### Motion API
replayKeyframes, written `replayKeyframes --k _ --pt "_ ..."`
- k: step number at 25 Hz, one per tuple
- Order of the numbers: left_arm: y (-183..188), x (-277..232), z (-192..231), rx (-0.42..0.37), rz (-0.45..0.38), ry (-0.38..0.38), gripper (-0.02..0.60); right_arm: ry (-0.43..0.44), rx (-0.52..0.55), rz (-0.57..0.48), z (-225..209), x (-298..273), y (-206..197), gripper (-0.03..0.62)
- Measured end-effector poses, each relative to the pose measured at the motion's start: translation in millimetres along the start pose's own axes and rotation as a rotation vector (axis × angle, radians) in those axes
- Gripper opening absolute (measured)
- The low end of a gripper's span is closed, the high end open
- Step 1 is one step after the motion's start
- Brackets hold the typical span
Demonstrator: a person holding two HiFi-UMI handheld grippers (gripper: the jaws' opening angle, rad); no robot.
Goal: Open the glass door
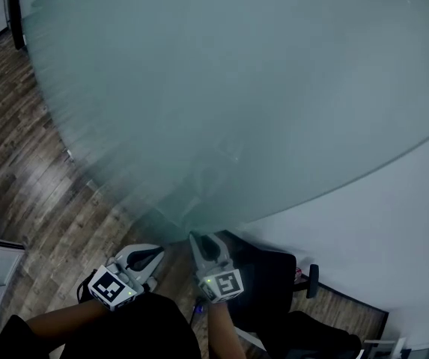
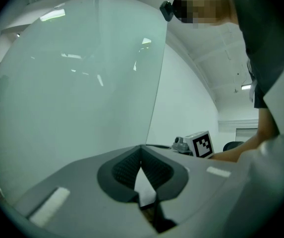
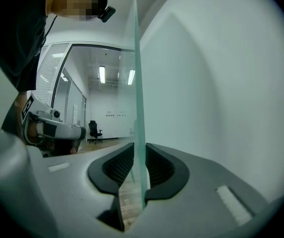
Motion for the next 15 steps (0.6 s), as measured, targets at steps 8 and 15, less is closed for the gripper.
replayKeyframes --k 8,15 --pt "0.9 -24.4 -4.3 -0.074 0.003 0.032 0.0 0.003 0.005 -0.001 -16.0 -15.6 8.8 0.077" --pt "3.3 -32.3 -5.5 -0.045 0.022 0.064 0.0 0.015 -0.027 -0.039 -27.9 -22.0 23.8 0.078"
Point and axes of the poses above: the fingertips, and each gripper's own axes: x backward along the fingers, z to its left, y out of its top, the point moved 1 cm from there along x, backward along the fingers, and after that the axes turned 14 degrees about -x, right-handed, at the moved point
